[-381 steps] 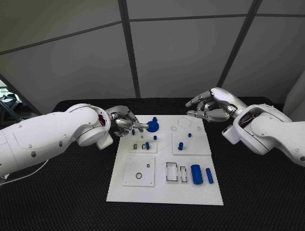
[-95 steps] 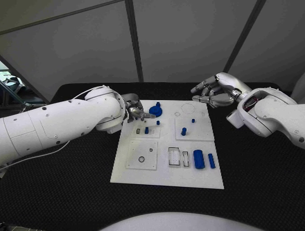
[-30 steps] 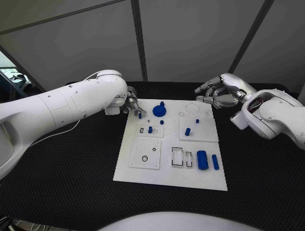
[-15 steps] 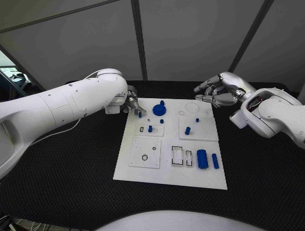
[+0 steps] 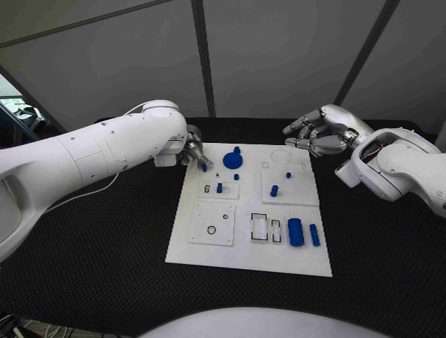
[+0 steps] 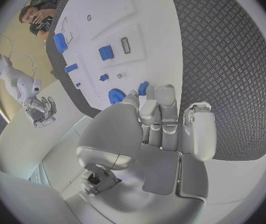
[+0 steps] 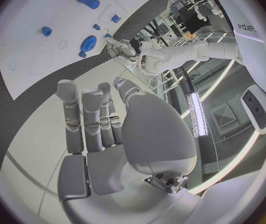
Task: Assemble the parts on the task board
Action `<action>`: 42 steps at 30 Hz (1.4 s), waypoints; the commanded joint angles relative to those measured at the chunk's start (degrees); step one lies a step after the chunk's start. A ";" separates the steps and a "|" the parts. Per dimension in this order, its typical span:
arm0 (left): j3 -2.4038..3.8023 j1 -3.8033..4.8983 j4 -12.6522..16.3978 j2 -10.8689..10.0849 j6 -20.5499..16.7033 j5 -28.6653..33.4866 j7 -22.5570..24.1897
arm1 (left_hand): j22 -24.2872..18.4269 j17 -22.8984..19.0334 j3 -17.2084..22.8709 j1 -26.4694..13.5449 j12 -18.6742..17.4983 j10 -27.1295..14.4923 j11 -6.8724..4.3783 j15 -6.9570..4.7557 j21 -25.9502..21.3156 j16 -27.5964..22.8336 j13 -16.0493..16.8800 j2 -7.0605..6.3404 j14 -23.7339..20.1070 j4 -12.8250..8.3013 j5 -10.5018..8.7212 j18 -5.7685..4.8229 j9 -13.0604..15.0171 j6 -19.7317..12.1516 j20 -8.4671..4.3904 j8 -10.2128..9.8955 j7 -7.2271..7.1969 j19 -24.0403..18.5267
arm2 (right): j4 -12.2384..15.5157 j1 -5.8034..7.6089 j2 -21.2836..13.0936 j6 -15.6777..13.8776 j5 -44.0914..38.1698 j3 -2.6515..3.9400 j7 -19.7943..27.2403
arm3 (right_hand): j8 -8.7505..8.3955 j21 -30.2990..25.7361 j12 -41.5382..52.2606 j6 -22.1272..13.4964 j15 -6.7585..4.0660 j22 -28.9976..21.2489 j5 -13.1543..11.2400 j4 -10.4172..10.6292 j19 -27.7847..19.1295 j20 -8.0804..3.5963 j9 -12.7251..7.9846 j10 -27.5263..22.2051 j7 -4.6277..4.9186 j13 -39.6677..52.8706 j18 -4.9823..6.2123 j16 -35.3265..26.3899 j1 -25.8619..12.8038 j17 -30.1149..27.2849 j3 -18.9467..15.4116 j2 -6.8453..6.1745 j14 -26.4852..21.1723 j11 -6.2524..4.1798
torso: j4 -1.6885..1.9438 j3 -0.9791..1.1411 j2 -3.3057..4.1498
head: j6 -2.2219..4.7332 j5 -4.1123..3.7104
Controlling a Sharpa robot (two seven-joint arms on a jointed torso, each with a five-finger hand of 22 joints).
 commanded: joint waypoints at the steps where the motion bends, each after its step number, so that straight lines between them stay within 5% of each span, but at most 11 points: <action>1: 0.02 0.06 -0.13 0.12 0.72 0.88 0.69 | 5.87 0.07 0.17 1.16 0.13 -0.04 -0.39 -0.22 0.25 -0.05 -0.08 0.28 0.07 -0.67 0.26 -1.88 0.10 -0.26 -0.25 0.33 -0.32 0.70 | 0.06 0.12 0.09 -0.30 0.14 0.04 0.62 | -0.35 -0.26 -0.14 0.10 -0.04 -0.06 0.19 0.08 0.09 0.09 -0.06 -0.37 0.25 -0.01 0.74 -0.24 0.49 0.04 0.36 -0.09 0.16 0.18 | -0.03 -0.02 0.01 | 0.01 0.04; 11: 0.02 0.02 -0.17 0.05 0.25 1.69 1.28 | 6.08 0.05 6.04 8.58 -0.66 -0.62 -0.65 -0.45 0.23 -0.12 -0.76 3.81 0.06 -5.37 0.57 -1.88 -0.19 -1.46 -0.47 -0.50 -0.53 0.65 | 0.02 0.12 0.15 -0.31 0.14 0.04 0.64 | -0.34 -0.28 -0.11 0.12 -0.04 -0.06 0.33 0.07 0.13 0.08 -0.05 -0.35 0.26 0.00 0.73 -0.27 0.53 0.07 0.43 -0.04 0.19 0.19 | 0.00 0.00 0.00 | -0.16 -0.11; 13: 0.02 0.01 -0.11 -0.03 0.03 1.85 1.50 | 6.16 0.04 8.59 8.98 -1.09 -0.86 -0.41 -0.21 0.23 -0.15 -1.16 3.58 0.04 -6.10 0.41 -1.89 -0.23 -1.65 -0.44 -0.68 -0.15 0.63 | 0.00 0.12 0.17 -0.31 0.14 0.04 0.65 | -0.34 -0.28 -0.11 0.12 -0.04 -0.06 0.34 0.07 0.13 0.08 -0.05 -0.35 0.26 -0.01 0.73 -0.27 0.53 0.07 0.43 -0.04 0.19 0.19 | -0.02 -0.01 -0.01 | -0.18 -0.15; 18: 0.02 -0.01 0.45 -0.66 -0.93 2.59 2.36 | 6.25 0.05 12.92 8.18 -1.52 -0.96 -0.32 -0.11 0.16 -0.16 -1.66 2.10 0.04 -6.83 0.45 -1.88 -0.06 -1.71 -0.31 -0.60 -0.16 0.59 | -0.03 0.12 0.21 -0.30 0.14 0.04 0.68 | -0.35 -0.31 -0.11 0.13 -0.04 -0.08 0.45 0.06 0.14 0.08 -0.05 -0.36 0.26 -0.03 0.73 -0.30 0.55 0.08 0.47 -0.03 0.21 0.19 | -0.03 0.01 -0.03 | -0.32 -0.12; 26: 0.11 -0.03 4.47 -3.98 -4.93 5.36 4.39 | 6.24 0.10 24.45 4.23 -3.52 -1.47 -0.28 -0.23 -0.26 -0.14 -4.10 -2.88 0.06 -8.17 0.30 -1.79 1.05 -1.77 -0.34 0.52 -0.30 0.44 | -0.15 0.12 0.06 -0.30 0.14 0.04 0.73 | -0.36 -0.39 -0.13 0.12 -0.03 -0.13 0.71 0.08 0.15 0.08 -0.05 -0.38 0.28 -0.08 0.74 -0.38 0.53 0.08 0.52 -0.03 0.23 0.21 | 0.13 0.03 -0.15 | -0.31 -0.09; 39: 0.12 -0.12 13.82 -10.12 -10.38 6.27 7.00 | 6.64 0.17 31.59 1.39 -4.47 -1.31 -0.58 -0.33 -0.17 -0.08 -5.56 -5.99 0.10 -9.49 0.21 -1.85 2.21 -1.97 -0.48 1.83 -0.36 0.65 | -0.21 0.12 -0.48 -0.45 0.14 0.03 0.76 | -0.37 -0.39 -0.07 0.13 -0.02 -0.07 1.10 0.14 0.26 0.08 -0.06 -0.35 0.29 -0.11 0.72 -0.47 0.46 0.11 0.58 -0.04 0.29 0.22 | 0.09 0.00 -0.08 | -0.10 0.23; 42: 0.09 -0.46 16.80 -11.75 -11.73 4.19 6.64 | 6.98 0.26 34.38 0.86 -4.65 -0.99 -0.71 -0.43 0.08 0.03 -5.90 -7.61 0.14 -10.32 0.20 -1.93 2.45 -1.73 -0.54 2.15 -0.42 0.86 | -0.28 0.12 -0.51 -0.46 0.14 0.03 0.75 | -0.37 -0.39 -0.07 0.13 -0.02 -0.07 1.13 0.13 0.27 0.08 -0.06 -0.35 0.29 -0.12 0.72 -0.48 0.49 0.11 0.59 -0.04 0.29 0.21 | 0.14 -0.02 -0.05 | -0.09 0.27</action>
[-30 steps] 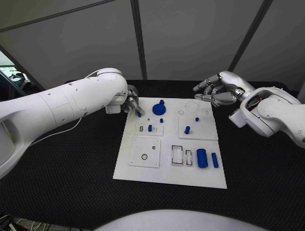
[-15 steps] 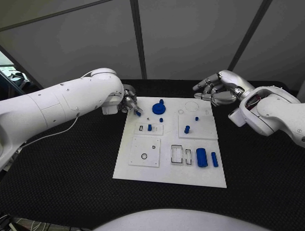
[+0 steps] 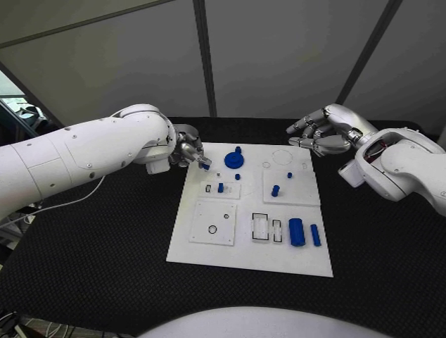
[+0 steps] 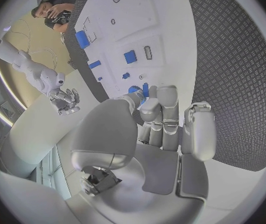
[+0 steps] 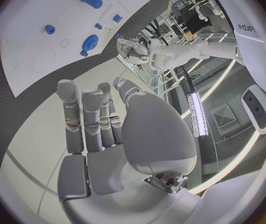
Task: Assemble the parts on the task board
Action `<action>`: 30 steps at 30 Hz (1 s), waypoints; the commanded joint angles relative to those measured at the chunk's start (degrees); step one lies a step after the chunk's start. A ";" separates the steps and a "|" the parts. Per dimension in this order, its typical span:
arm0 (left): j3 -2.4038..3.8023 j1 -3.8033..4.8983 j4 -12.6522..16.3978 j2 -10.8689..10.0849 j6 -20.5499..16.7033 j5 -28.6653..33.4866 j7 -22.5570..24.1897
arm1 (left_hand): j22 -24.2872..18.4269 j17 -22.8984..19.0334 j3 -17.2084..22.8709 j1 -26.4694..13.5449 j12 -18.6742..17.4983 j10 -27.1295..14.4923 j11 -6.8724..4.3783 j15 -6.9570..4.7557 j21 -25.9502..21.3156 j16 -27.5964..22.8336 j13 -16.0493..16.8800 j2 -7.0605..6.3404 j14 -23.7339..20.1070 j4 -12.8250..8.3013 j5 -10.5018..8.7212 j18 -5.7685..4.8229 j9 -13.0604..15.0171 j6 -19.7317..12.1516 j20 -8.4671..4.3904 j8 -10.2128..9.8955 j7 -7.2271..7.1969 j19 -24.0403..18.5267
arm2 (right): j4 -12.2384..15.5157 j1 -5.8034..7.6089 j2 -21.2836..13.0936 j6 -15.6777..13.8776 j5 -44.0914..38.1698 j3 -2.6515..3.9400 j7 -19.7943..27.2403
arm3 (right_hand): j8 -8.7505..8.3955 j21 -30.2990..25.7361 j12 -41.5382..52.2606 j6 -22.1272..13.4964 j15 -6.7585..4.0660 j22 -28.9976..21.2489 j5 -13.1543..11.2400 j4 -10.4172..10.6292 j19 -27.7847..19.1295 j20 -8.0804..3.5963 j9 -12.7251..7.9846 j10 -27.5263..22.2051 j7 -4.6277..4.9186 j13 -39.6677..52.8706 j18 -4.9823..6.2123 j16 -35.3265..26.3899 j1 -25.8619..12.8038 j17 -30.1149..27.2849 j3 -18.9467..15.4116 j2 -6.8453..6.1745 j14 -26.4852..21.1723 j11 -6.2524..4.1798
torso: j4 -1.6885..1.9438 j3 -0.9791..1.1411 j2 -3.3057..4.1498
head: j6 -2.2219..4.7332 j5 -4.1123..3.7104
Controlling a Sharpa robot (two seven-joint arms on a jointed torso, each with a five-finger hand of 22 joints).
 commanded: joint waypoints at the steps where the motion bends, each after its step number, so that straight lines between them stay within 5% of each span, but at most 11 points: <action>1: -0.01 -0.36 2.53 -1.14 -3.94 -1.81 1.22 | 7.03 0.07 7.27 -0.04 -0.26 0.52 -0.28 -0.46 0.33 0.04 -0.21 -1.27 0.15 -6.09 0.25 -1.97 0.18 0.00 -0.35 0.24 -0.27 0.69 | -0.01 0.11 -0.02 -0.45 0.14 0.04 0.65 | -0.37 -0.40 -0.07 0.14 -0.03 0.01 0.35 -0.07 0.30 0.08 -0.05 -0.36 0.28 -0.08 0.71 -0.29 0.54 0.05 0.47 -0.05 0.30 0.19 | 0.01 -0.01 0.08 | 0.01 0.05; 14: -0.07 -3.17 7.41 -3.24 -4.82 -4.79 -2.11 | 7.17 0.09 9.96 -0.81 -0.52 0.85 -0.34 -0.52 0.37 0.06 -0.63 -2.37 0.17 -6.61 0.23 -1.99 0.35 0.27 -0.38 0.44 -0.29 0.76 | -0.01 0.11 -0.17 -0.42 0.14 0.03 0.65 | -0.37 -0.40 -0.07 0.14 -0.03 0.01 0.35 -0.07 0.30 0.08 -0.05 -0.36 0.28 -0.08 0.71 -0.29 0.54 0.05 0.47 -0.05 0.30 0.19 | -0.08 -0.02 0.09 | -0.14 0.06; 30: -0.13 -3.86 8.34 -3.05 -1.93 -6.37 -3.35 | 7.27 0.09 10.74 -1.12 -0.52 0.96 -0.35 -0.54 0.43 0.04 -0.67 -2.64 0.17 -6.75 0.22 -2.02 0.43 0.31 -0.39 0.52 -0.30 0.82 | 0.00 0.10 -0.15 -0.33 0.14 0.03 0.73 | -0.38 -0.48 -0.06 0.14 -0.04 -0.03 0.50 -0.20 0.33 0.07 -0.05 -0.37 0.27 -0.12 0.72 -0.35 0.69 0.10 0.55 -0.16 0.35 0.18 | -0.09 0.03 0.13 | -0.31 0.12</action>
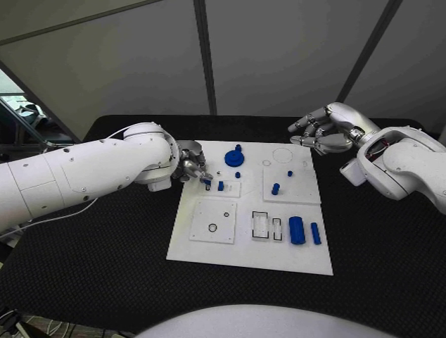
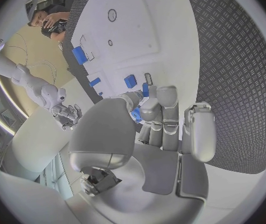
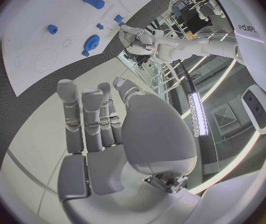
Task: Assemble the parts on the task board
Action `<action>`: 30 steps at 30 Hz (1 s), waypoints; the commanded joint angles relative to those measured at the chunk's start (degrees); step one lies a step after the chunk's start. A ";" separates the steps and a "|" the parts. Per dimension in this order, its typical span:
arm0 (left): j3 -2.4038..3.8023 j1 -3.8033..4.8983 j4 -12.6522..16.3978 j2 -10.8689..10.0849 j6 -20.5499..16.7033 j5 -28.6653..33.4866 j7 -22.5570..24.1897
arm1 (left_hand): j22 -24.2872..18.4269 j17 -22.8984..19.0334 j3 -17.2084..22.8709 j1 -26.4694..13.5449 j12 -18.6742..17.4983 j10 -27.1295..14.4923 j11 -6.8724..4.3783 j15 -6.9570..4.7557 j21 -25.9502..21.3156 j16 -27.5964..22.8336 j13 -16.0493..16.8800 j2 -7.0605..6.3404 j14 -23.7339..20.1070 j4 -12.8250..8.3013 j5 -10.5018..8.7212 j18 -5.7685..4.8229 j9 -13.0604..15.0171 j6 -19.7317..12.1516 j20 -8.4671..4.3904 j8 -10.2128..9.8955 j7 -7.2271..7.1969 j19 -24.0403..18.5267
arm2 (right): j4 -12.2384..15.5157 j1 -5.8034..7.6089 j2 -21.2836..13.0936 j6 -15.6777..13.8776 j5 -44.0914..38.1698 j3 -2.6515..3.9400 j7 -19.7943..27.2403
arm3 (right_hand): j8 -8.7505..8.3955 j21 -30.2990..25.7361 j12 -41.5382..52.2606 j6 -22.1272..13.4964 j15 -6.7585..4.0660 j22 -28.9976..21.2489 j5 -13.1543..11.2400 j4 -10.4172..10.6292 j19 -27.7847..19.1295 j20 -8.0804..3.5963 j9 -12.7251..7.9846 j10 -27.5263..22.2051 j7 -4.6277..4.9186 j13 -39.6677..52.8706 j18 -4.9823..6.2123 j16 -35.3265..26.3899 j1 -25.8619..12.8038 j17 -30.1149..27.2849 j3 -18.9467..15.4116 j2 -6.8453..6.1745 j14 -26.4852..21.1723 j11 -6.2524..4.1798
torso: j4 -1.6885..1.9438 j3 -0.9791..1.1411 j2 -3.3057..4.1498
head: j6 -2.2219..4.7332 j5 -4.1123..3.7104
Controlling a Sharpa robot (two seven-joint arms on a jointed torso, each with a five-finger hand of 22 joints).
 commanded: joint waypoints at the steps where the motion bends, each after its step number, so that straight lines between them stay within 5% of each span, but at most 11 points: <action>1: -0.01 -0.05 0.20 0.13 1.53 -1.66 -0.86 | 7.27 0.09 7.13 -0.21 -0.25 0.45 0.11 -0.33 0.20 0.04 -0.10 -0.42 -0.05 -6.59 0.16 -2.01 0.08 0.15 -0.39 0.25 -0.15 0.82 | 0.08 0.11 0.00 -0.33 0.14 0.04 0.69 | -0.38 -0.16 -0.06 0.14 -0.04 -0.04 0.18 -0.04 0.33 0.07 -0.05 -0.37 0.27 -0.05 0.72 -0.36 0.45 0.09 0.40 0.08 0.35 0.17 | 0.00 0.01 0.02 | 0.02 -0.04; 30: -0.05 -0.69 0.60 0.18 4.15 -1.99 -2.36 | 7.37 0.10 7.95 -0.49 -0.64 0.36 0.09 -0.33 0.27 0.05 -0.59 -0.81 -0.04 -6.85 0.15 -2.04 0.20 0.20 -0.38 0.37 -0.17 0.88 | 0.05 0.11 -0.08 -0.11 0.14 0.04 0.75 | -0.39 -0.24 -0.05 0.17 -0.06 -0.07 0.22 -0.26 0.38 0.05 -0.05 -0.37 0.27 -0.11 0.72 -0.50 0.68 0.08 0.50 -0.09 0.39 0.17 | 0.05 -0.01 -0.01 | -0.17 -0.03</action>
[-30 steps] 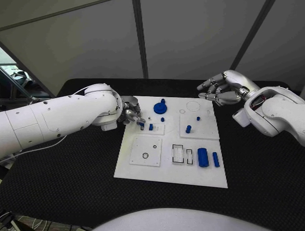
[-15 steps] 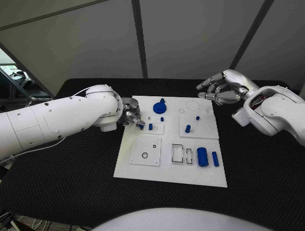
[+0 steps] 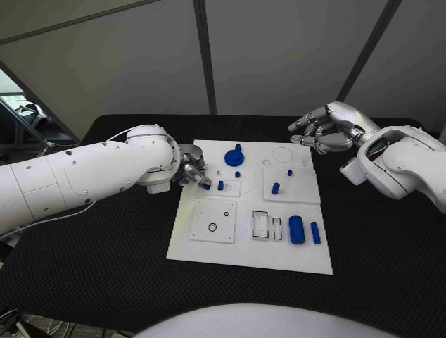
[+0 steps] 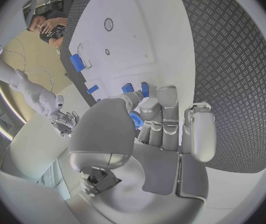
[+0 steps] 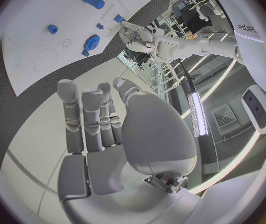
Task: Assemble the parts on the task board
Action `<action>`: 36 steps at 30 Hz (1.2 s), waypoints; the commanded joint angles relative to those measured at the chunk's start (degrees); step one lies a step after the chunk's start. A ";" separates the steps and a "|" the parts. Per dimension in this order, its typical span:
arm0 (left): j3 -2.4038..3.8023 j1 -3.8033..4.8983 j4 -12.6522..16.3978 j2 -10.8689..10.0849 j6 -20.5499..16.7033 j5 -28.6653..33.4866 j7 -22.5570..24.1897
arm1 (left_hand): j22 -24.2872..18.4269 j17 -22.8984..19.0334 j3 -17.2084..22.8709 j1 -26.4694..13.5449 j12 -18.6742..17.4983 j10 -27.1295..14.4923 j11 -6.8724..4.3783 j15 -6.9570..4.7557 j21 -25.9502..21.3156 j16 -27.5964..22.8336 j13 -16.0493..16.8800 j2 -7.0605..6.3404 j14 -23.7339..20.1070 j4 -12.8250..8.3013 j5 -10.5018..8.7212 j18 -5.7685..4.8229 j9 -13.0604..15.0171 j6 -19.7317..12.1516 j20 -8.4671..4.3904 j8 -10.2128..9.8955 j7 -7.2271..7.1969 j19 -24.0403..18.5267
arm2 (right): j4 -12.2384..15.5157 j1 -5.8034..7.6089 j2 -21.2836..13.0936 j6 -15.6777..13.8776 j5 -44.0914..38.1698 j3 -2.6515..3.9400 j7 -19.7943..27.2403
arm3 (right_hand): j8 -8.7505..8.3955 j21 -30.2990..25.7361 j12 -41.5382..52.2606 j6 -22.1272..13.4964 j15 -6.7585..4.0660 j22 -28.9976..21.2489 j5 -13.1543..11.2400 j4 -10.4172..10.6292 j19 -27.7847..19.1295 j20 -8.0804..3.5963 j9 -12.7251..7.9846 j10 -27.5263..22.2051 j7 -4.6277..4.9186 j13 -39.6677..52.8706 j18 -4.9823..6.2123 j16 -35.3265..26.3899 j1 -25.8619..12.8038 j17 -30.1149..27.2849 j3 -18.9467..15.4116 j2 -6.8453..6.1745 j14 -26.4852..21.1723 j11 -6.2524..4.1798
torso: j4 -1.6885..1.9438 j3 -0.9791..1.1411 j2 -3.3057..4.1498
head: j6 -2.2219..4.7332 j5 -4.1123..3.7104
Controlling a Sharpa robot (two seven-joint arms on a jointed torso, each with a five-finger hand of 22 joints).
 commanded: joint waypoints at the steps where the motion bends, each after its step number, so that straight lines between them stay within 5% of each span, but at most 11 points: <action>1: -0.10 -0.13 0.35 -0.10 1.77 -0.43 -0.91 | 7.39 0.06 7.21 -0.03 -0.32 0.25 -0.04 -0.34 0.29 0.05 -0.15 -0.37 -0.03 -6.69 0.22 -2.05 0.09 0.23 -0.38 0.13 -0.21 0.89 | 0.05 0.11 0.01 -0.11 0.14 0.04 0.66 | -0.39 -0.25 -0.05 0.17 -0.06 -0.08 0.22 -0.07 0.38 0.05 -0.05 -0.37 0.28 -0.09 0.73 -0.19 0.68 0.02 0.32 -0.09 0.39 0.17 | 0.04 -0.04 0.02 | 0.02 0.06; 22: -0.10 -0.17 -0.11 0.64 0.15 -0.82 -1.49 | 7.76 0.11 8.14 -2.55 0.85 1.27 -0.13 -0.33 0.57 0.12 0.97 -0.80 0.05 -5.76 0.00 -2.14 0.45 0.93 -0.33 0.68 -0.46 1.12 | -0.15 0.11 0.20 0.01 0.20 0.04 0.64 | -0.40 -0.38 -0.09 0.18 -0.03 -0.16 0.24 0.15 0.39 0.05 -0.05 -0.37 0.33 -0.21 0.73 -0.44 0.36 -0.11 0.30 -0.02 0.39 0.23 | -0.06 0.02 0.07 | -0.18 0.03; 26: -0.10 -0.17 -0.38 0.94 -0.49 -0.61 -1.15 | 8.53 0.17 3.60 -8.62 2.45 2.35 -0.56 -0.52 1.33 0.20 2.48 -2.06 0.12 -1.91 -0.39 -2.36 0.60 2.96 -0.40 1.11 -1.12 1.61 | -0.17 0.11 0.28 0.07 0.24 0.04 0.62 | -0.40 -0.39 -0.09 0.19 -0.02 -0.16 0.24 0.21 0.42 0.06 -0.05 -0.36 0.34 -0.23 0.73 -0.42 0.27 -0.05 0.28 -0.02 0.41 0.24 | -0.03 0.02 0.07 | -0.07 -0.31; 36: -0.09 -0.17 -1.34 1.66 -1.05 -0.51 -1.06 | 9.02 0.22 -6.78 -11.55 3.15 2.44 -0.79 -0.79 1.64 0.17 3.18 -1.61 0.13 0.70 -0.24 -2.48 0.56 4.29 -0.70 0.11 -1.40 1.88 | -0.28 0.11 0.47 0.11 0.34 0.04 0.69 | -0.40 -0.39 -0.09 0.19 -0.02 -0.16 0.24 0.21 0.42 0.06 -0.05 -0.36 0.34 -0.23 0.73 -0.42 0.27 -0.05 0.28 -0.02 0.41 0.24 | -0.01 0.01 -0.02 | -0.02 -0.27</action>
